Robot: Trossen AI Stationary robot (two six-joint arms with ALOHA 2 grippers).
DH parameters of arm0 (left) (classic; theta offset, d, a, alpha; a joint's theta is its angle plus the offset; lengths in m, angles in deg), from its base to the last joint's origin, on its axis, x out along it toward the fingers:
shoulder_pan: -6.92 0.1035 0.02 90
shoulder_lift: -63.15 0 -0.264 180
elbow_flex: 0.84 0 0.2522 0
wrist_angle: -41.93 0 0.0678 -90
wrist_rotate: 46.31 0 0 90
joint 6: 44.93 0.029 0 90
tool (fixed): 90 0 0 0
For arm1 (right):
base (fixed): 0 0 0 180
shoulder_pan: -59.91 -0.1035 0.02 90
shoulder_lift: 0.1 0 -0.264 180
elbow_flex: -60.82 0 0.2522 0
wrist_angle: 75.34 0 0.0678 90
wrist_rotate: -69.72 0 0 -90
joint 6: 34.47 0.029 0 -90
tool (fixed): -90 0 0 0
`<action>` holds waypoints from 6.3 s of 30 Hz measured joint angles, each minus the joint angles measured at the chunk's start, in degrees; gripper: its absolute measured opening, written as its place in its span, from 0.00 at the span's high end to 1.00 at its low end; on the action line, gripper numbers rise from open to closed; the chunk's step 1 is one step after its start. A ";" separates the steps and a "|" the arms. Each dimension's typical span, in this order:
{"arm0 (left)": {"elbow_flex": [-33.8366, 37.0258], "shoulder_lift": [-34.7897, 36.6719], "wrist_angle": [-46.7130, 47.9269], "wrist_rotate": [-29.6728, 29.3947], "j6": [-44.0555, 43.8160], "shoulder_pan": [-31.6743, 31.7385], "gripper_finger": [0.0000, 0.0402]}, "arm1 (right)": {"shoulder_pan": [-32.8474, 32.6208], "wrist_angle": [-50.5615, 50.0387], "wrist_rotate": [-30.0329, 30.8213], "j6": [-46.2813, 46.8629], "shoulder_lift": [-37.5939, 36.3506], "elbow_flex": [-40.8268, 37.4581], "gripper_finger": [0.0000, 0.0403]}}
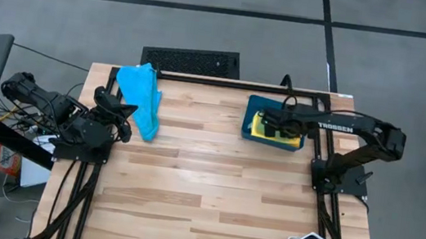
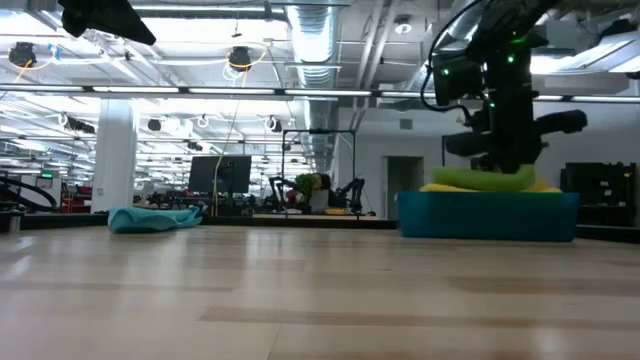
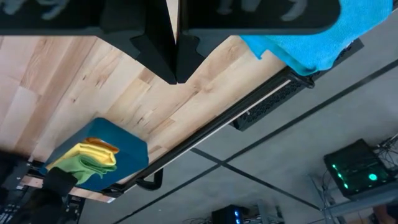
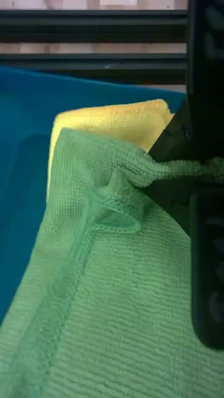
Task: Fold microfiber towels
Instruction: Put the green microfiber cloth into the blue bin, then fold the blue microfiber cloth
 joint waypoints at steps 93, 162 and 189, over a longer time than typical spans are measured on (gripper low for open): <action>22.27 -33.59 -36.72 34.82 -6.21 15.52 1.00 | -27.32 38.73 14.06 -18.01 -37.66 -3.11 0.37; -12.66 -33.07 -23.04 41.06 -26.12 -15.48 1.00 | -29.21 73.88 -10.28 -54.84 28.24 9.53 0.37; -12.68 -33.07 -21.32 40.04 -27.54 -15.50 1.00 | -27.52 78.31 -11.62 -57.51 35.18 9.41 0.37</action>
